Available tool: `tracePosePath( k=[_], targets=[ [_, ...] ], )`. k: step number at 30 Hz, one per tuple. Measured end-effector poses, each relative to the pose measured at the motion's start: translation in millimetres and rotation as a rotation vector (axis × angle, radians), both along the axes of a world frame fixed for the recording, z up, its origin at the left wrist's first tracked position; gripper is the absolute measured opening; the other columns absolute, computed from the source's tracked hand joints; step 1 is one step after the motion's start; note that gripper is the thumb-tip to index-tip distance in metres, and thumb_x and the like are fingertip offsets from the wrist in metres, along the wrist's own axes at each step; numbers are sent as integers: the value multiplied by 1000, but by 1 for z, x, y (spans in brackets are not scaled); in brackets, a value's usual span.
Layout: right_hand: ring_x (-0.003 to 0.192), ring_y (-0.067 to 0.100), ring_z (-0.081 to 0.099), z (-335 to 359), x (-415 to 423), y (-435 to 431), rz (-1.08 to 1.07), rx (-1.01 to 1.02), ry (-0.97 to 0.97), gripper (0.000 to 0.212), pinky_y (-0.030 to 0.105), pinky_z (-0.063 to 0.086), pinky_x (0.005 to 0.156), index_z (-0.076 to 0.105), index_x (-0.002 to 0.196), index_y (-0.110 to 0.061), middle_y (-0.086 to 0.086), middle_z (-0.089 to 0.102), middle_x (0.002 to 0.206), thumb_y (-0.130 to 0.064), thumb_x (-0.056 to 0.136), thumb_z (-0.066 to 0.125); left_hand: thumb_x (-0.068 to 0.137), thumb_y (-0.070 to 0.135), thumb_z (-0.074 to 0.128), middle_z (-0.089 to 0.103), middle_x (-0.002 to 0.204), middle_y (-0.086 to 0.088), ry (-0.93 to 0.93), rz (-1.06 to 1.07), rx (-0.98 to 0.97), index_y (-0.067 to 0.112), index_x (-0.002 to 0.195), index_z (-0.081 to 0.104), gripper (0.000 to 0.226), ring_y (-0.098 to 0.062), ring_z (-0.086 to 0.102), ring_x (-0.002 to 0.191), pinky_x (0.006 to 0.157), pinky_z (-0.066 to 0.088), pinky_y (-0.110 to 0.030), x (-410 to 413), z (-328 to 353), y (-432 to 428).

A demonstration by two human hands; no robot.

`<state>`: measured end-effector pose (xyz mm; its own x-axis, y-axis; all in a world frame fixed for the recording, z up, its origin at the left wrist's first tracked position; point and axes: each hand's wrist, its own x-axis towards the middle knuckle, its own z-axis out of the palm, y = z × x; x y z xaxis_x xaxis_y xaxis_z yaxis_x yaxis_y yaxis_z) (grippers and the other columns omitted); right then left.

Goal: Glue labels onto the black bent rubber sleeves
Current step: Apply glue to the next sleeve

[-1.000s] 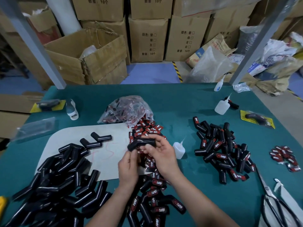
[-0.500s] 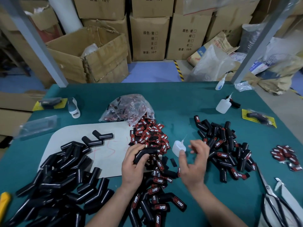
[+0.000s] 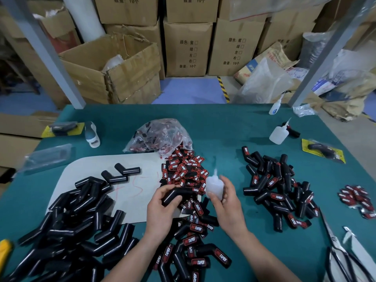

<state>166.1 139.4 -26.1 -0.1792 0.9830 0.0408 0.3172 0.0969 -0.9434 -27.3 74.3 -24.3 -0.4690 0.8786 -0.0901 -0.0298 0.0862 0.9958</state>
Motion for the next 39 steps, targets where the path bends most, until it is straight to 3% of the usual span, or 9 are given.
tracePosePath(
  k=[3,7,11,19,28,33,35,36,39],
  targets=[
    [85,4,67,4,1,7,-94,-103,177,29,17,52,71,68,104,-33,-8,73,99,-41,78,79,88,6,79,75,114,15,-1,44,40,42,108,74,41,-1,68,110,90,50,-10,2,0,-2],
    [62,11,57,9,1,21,-233,-135,337,30,21,46,54,70,91,-28,-2,66,71,-54,77,66,89,10,79,75,111,18,-4,66,48,54,107,73,47,-1,70,106,90,52,-11,-2,5,11],
    [50,23,57,12,-3,28,-184,-137,467,27,28,46,44,59,104,-15,13,67,71,-36,88,64,91,13,77,76,108,17,-27,42,12,56,106,72,46,-4,72,103,87,54,-13,2,1,11],
    [42,13,38,15,2,27,-218,-124,633,19,25,36,41,67,81,-22,4,48,56,-39,77,73,87,11,81,76,108,20,-56,91,19,55,105,74,48,0,72,101,84,54,-11,-4,-2,10],
    [40,9,48,24,1,17,-357,99,542,37,20,39,35,57,85,-8,-2,54,55,-44,75,65,87,8,80,78,107,13,-56,53,34,50,107,74,47,-6,74,99,82,56,-15,-2,-2,8],
    [52,34,59,24,5,13,-401,301,294,34,45,49,43,55,79,-17,14,58,63,-50,78,64,85,10,82,76,110,14,-11,55,51,49,107,75,46,-7,72,102,86,57,-18,-2,-6,7],
    [49,30,60,28,6,10,-397,423,213,46,36,49,40,52,77,-18,9,57,59,-62,84,61,84,11,83,75,112,13,12,43,64,48,109,75,45,-7,71,104,87,56,-16,-2,-6,7],
    [50,17,61,31,6,8,-383,466,185,53,26,48,41,52,76,-14,1,55,59,-67,86,57,84,12,83,75,114,13,23,35,71,47,109,75,44,-6,71,106,87,55,-16,-2,-7,7],
    [57,1,52,36,1,4,-358,571,104,68,3,36,49,56,71,0,-8,48,61,-65,90,52,83,14,84,74,117,12,31,19,89,45,110,75,42,-7,70,110,87,54,-15,-2,-8,7]
  ],
)
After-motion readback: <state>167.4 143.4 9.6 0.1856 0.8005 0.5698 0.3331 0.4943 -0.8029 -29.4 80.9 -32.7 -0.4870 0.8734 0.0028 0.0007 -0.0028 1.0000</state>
